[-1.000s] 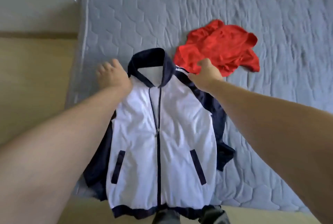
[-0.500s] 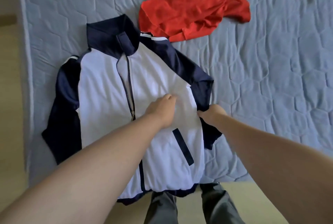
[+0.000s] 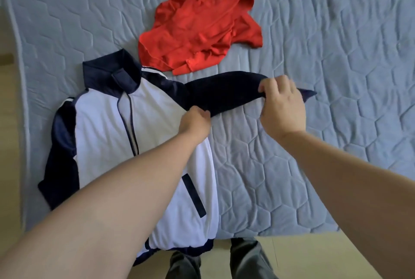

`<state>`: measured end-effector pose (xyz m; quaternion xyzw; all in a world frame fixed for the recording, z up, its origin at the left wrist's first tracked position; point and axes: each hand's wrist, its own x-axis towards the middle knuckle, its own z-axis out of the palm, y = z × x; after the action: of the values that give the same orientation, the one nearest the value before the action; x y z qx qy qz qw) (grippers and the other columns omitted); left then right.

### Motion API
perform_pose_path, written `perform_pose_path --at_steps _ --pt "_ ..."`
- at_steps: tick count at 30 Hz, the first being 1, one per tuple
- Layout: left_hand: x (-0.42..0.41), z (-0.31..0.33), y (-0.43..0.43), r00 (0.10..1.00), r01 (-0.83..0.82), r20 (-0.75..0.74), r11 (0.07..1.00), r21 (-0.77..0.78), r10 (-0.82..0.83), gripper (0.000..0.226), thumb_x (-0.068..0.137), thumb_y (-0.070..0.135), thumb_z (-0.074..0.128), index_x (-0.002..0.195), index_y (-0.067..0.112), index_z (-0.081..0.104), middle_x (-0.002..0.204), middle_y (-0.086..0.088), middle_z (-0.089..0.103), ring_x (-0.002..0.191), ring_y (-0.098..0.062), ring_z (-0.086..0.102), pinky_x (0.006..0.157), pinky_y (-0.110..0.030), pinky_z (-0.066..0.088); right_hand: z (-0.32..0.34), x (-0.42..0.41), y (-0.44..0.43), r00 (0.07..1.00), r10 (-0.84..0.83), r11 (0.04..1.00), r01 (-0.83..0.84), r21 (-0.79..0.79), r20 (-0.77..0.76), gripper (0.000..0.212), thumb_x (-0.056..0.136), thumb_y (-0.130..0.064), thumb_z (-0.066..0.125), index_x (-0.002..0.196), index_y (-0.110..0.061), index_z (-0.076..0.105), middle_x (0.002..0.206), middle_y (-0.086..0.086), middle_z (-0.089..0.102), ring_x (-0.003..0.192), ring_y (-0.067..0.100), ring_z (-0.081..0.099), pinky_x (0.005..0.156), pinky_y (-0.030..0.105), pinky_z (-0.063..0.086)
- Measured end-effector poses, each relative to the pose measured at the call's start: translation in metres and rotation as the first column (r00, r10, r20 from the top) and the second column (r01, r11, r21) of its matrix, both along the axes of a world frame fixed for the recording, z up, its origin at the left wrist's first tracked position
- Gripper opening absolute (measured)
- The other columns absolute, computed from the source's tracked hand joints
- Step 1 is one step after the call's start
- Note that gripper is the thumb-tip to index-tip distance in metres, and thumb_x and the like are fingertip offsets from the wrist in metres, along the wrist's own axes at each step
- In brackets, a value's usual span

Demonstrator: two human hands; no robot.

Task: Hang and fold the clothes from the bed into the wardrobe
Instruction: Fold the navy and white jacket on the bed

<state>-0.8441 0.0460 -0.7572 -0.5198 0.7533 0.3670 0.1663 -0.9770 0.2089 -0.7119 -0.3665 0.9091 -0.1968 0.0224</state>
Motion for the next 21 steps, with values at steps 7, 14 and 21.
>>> perform_pose_path --at_steps 7,14,21 --pt "-0.036 -0.008 0.012 0.951 -0.274 -0.046 0.905 0.325 0.305 0.029 0.097 0.041 0.052 0.084 0.017 0.059 0.092 -0.007 0.07 0.071 -0.021 0.069 0.075 -0.037 0.06 -0.046 0.031 0.045 0.9 0.095 0.859 -0.29 0.423 0.426 0.054 0.084 -0.019 0.058 0.134 -0.024 0.04 0.126 0.003 0.041 0.115 0.028 0.047 0.085 0.038 0.041" --pt "-0.027 -0.024 0.019 0.97 -0.211 -0.022 0.879 0.427 0.244 0.059 0.093 0.039 0.063 0.146 0.022 0.042 0.1 0.007 0.063 0.089 -0.017 0.069 0.08 -0.035 0.057 -0.077 0.012 0.046 0.959 -0.183 0.659 -0.044 0.751 0.217 0.08 0.08 -0.021 0.063 0.149 -0.02 0.022 0.144 0.007 0.038 0.127 0.033 0.034 0.102 0.047 0.03" --pt "-0.02 0.006 0.002 0.835 -0.419 0.042 0.585 0.694 0.549 0.067 0.073 0.073 0.069 0.111 0.019 0.068 0.109 -0.009 0.075 0.097 -0.024 0.073 0.091 -0.042 0.056 -0.026 0.066 0.007 0.787 0.18 0.947 -0.302 0.113 0.591 0.016 0.083 -0.03 0.055 0.093 -0.019 0.05 0.072 0.0 0.059 0.069 0.031 0.057 0.061 0.032 0.035"
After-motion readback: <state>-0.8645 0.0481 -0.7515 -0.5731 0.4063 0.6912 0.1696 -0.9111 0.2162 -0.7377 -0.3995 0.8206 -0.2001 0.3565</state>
